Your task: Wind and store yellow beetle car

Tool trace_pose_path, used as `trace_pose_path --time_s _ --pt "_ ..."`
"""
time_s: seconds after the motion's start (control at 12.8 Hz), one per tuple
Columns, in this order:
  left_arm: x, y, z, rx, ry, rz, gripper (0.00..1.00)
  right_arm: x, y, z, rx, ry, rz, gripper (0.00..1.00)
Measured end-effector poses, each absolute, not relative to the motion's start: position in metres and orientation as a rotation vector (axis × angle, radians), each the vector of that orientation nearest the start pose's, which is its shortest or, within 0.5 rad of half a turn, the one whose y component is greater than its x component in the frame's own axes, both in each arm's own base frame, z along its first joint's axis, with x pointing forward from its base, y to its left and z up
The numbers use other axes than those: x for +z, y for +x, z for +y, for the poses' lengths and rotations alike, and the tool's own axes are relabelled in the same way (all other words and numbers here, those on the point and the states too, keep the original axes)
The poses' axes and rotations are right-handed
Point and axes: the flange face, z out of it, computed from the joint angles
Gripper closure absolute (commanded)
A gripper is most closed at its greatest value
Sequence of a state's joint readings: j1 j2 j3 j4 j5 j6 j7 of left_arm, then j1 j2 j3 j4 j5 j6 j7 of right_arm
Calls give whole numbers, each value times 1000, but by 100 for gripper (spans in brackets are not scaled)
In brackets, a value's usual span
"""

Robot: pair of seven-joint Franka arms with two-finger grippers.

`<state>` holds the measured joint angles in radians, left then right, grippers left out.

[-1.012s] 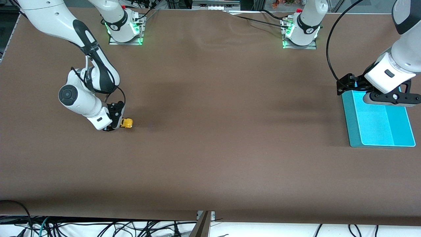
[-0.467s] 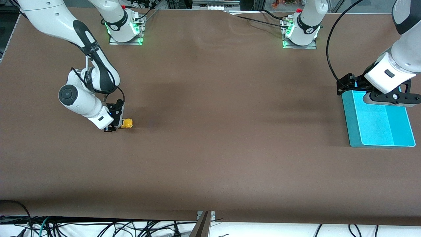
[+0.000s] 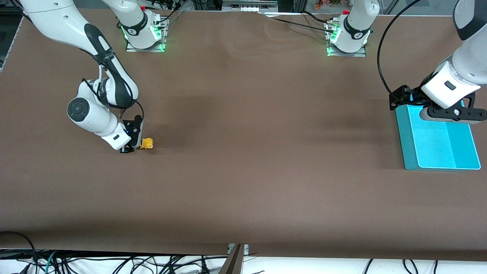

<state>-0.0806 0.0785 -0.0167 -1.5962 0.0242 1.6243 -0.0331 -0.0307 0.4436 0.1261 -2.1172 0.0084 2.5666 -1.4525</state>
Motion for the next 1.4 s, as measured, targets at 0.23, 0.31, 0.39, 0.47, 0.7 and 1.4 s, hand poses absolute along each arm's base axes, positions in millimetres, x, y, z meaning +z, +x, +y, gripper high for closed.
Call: trace_pose_path --time_s 0.23,0.31,0.39,0.47,0.7,1.4 --pt "570 578 -54 82 -3113 103 0 203 577 51 -69 -2246 -2139 80" --pt "570 579 -54 83 -3112 103 0 203 577 50 -69 -2247 -2137 80" --pt "569 579 -54 84 -3112 103 0 203 577 46 -69 -2252 -2133 80" --pt "569 579 -54 84 -3112 103 0 203 578 41 -70 -2258 -2127 80" --pt "569 579 -54 85 -3112 103 0 202 579 16 -71 -2263 -2124 80" --pt "569 579 -54 85 -3112 103 0 202 577 -82 -89 -2187 -2220 80"
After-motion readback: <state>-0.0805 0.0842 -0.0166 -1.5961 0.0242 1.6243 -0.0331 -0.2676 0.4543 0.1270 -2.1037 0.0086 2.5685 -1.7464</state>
